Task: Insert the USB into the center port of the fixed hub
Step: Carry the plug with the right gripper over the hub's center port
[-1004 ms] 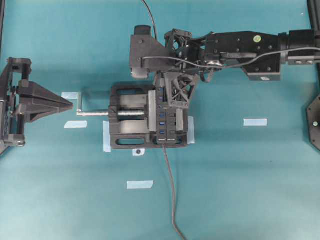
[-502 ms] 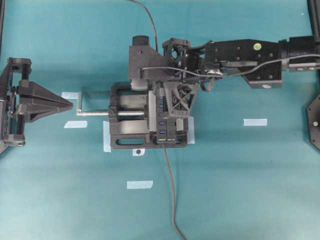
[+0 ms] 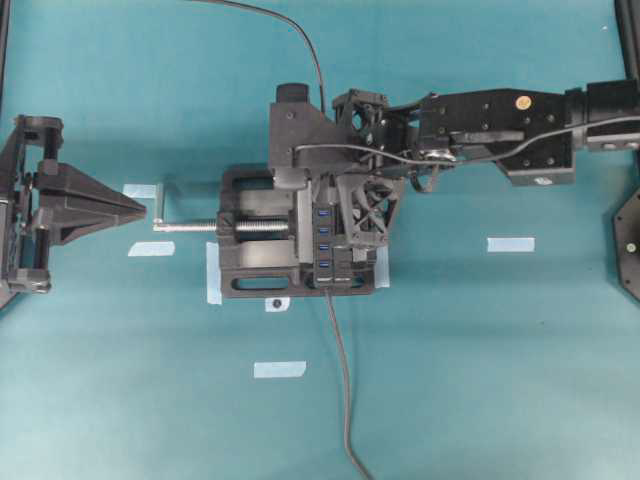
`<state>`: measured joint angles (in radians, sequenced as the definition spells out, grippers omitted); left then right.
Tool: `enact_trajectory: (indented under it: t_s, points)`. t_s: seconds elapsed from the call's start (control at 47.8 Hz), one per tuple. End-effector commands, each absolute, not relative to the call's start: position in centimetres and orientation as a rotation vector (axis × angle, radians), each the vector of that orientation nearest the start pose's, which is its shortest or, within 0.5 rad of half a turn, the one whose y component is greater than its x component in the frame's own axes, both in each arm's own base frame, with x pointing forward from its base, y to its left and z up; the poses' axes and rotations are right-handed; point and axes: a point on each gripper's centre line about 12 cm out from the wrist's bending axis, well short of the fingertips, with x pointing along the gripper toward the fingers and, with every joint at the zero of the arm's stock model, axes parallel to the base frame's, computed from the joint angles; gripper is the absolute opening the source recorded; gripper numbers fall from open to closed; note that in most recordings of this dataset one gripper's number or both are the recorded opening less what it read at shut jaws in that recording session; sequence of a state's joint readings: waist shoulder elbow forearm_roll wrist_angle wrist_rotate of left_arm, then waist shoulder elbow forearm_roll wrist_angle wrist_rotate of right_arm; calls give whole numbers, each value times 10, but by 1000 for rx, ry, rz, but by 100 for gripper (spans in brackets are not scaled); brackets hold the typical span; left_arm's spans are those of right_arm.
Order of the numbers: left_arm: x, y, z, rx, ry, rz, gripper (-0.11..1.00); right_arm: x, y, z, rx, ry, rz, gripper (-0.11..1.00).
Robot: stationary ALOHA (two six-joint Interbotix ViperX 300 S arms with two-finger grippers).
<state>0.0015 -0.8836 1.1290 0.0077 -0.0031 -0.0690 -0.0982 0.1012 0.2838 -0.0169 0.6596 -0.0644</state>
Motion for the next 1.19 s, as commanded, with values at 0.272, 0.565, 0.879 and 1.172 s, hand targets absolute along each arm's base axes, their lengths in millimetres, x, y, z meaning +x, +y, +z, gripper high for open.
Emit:
enact_trajectory:
  t_s: [0.272,0.565,0.879,1.172]
  points:
    - [213,0,268,-61,222,7,1,426,-40,213,-15,979,-57,6]
    - [213,0,267,-61,224,7,1,428,-38,204,-12,997,-51,6]
    - [213,0,267,-61,227,7,1,430,-38,195,-13,1018,-48,6]
    - [213,0,266,-61,228,8,1,429,-36,192,-7,1026,-43,6]
